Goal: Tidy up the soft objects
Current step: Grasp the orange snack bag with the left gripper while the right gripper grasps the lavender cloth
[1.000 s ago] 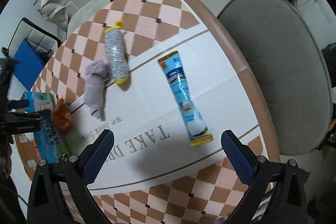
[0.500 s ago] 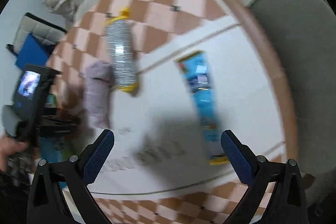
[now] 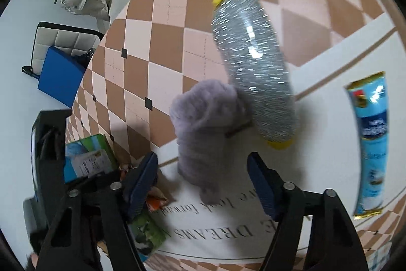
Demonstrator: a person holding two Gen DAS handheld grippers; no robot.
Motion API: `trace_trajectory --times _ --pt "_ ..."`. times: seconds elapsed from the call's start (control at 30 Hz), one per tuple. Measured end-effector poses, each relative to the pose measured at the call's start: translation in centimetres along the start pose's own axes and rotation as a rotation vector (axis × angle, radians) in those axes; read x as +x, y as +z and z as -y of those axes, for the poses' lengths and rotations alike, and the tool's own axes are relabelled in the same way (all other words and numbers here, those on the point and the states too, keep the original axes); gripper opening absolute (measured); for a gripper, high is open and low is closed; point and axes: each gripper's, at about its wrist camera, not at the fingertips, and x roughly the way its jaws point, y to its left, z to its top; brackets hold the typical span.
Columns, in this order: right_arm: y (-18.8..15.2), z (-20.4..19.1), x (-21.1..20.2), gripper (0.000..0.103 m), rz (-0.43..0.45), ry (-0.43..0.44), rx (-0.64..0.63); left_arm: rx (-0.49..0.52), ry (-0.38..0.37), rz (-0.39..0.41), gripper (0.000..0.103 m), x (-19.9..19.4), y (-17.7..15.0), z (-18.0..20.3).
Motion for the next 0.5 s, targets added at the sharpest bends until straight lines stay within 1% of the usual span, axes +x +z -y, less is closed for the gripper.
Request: trace_trajectory --times 0.03,0.07,0.1,0.2,0.33,0.5 --pt "0.1 -0.3 0.6 0.048 -0.015 -0.011 -0.005 -0.002 -0.001 0.004 0.052 -0.1 -0.2 -0.6" --pt "0.1 -0.6 1.2 0.041 -0.024 -0.031 -0.009 -0.004 -0.005 0.007 0.052 -0.4 -0.1 -0.9" --pt "-0.1 -0.6 1.3 0.039 -0.019 -0.033 -0.016 -0.008 -0.007 0.010 0.051 -1.0 0.0 -1.3" --pt "-1.0 -0.9 0.7 0.036 0.008 -0.058 -0.037 -0.012 -0.028 0.040 0.050 -2.3 -1.0 -1.9" --pt "-2.3 -1.2 -1.3 0.036 0.025 -0.049 -0.069 -0.009 -0.073 0.097 0.050 -5.1 -2.7 -2.9" --pt "-4.5 -3.0 -5.3 0.036 0.071 -0.043 -0.154 -0.003 -0.146 0.198 0.050 -9.4 -6.2 -4.3"
